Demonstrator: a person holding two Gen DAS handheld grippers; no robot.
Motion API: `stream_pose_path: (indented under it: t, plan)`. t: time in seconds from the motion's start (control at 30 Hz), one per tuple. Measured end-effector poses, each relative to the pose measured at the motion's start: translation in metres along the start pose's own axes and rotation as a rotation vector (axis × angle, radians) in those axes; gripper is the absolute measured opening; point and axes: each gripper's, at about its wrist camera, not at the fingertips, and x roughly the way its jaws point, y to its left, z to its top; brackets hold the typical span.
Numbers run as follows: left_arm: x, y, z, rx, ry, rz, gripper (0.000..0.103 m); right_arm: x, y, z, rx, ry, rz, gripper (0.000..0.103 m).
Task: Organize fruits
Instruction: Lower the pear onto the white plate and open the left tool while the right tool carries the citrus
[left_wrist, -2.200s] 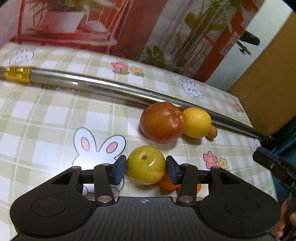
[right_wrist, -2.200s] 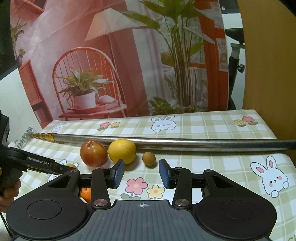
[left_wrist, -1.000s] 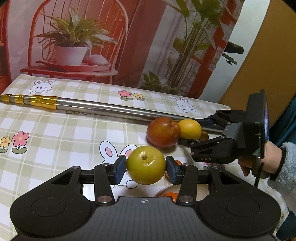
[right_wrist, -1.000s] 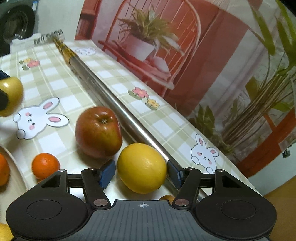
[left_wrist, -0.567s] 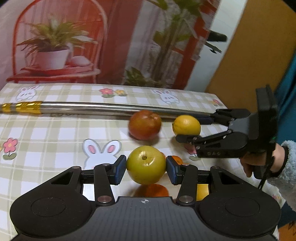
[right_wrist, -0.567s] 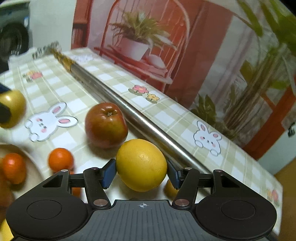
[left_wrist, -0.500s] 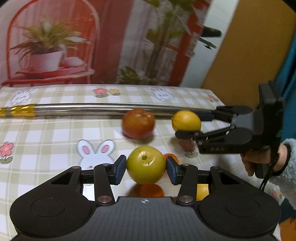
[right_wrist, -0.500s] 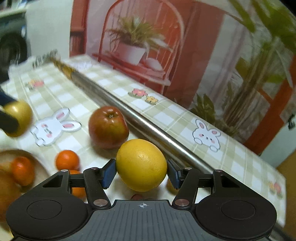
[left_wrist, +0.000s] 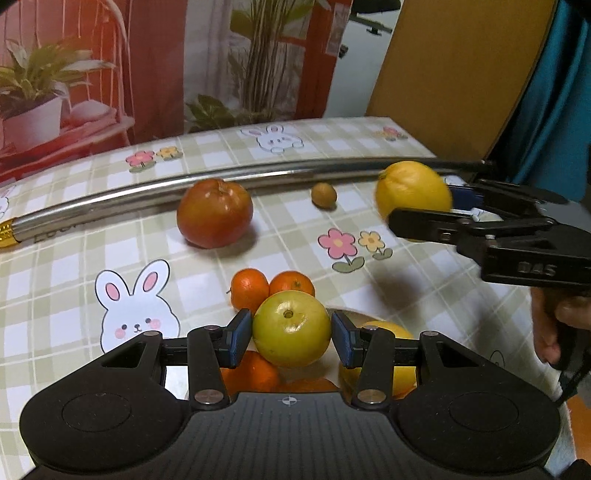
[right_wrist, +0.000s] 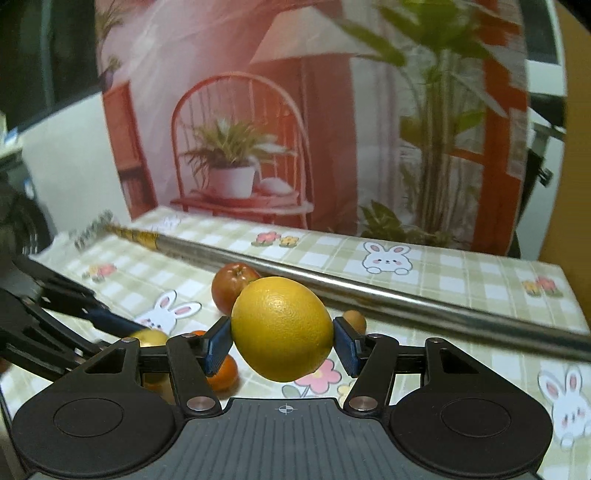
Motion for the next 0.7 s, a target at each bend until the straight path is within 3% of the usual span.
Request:
stream_pose_path:
  t: [0.4,0.7]
  plan:
    - [0.015,-0.007,0.001,0.014,0.072,-0.006,0.049,-0.023,-0.015,-0.028,0.173,-0.043,-0.02,0.055]
    - [0.021,-0.004,0.004,-0.029,0.076,-0.001,0.049,-0.027,-0.011,-0.036,0.212,-0.035,-0.026,0.055]
